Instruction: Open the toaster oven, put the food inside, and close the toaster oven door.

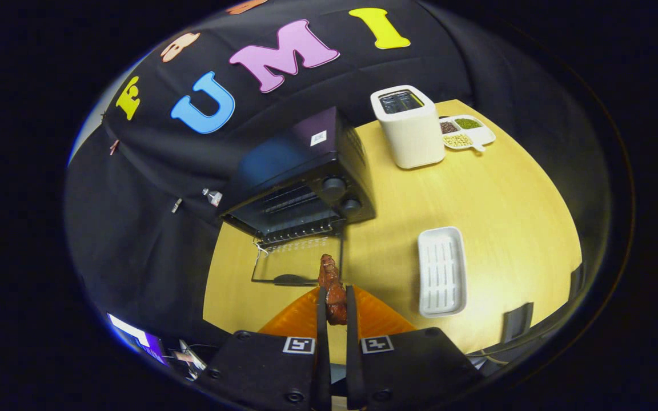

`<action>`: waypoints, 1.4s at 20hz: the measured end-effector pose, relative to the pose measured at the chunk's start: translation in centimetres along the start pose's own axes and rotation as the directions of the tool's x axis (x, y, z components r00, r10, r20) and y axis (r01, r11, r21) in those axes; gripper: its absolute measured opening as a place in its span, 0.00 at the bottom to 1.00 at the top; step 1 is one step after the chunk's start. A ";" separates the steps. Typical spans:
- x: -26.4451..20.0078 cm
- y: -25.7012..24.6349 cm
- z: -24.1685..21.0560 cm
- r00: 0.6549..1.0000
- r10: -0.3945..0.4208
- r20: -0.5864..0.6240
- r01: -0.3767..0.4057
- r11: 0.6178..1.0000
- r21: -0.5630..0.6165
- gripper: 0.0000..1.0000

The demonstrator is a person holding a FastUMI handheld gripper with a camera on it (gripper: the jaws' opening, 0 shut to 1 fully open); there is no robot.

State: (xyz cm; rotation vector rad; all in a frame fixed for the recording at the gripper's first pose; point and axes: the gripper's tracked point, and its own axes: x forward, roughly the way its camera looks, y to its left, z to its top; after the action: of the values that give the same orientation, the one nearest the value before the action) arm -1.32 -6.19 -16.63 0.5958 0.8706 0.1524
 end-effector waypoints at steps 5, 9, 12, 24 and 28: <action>3.6 5.6 -0.9 0.998 0.009 0.063 -0.009 1.000 0.005 0.15; 6.8 8.7 0.2 0.991 0.021 0.132 -0.021 1.000 0.001 0.15; 10.0 9.4 2.4 0.976 -0.010 0.216 0.007 1.000 0.018 0.14; 20.0 10.9 8.0 0.895 0.019 0.447 -0.101 0.982 0.161 0.14; 22.2 11.2 7.7 0.880 0.030 0.475 -0.096 0.989 0.115 0.14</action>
State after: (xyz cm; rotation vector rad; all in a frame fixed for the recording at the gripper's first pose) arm 20.02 7.76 -21.64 0.7502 0.3864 0.0023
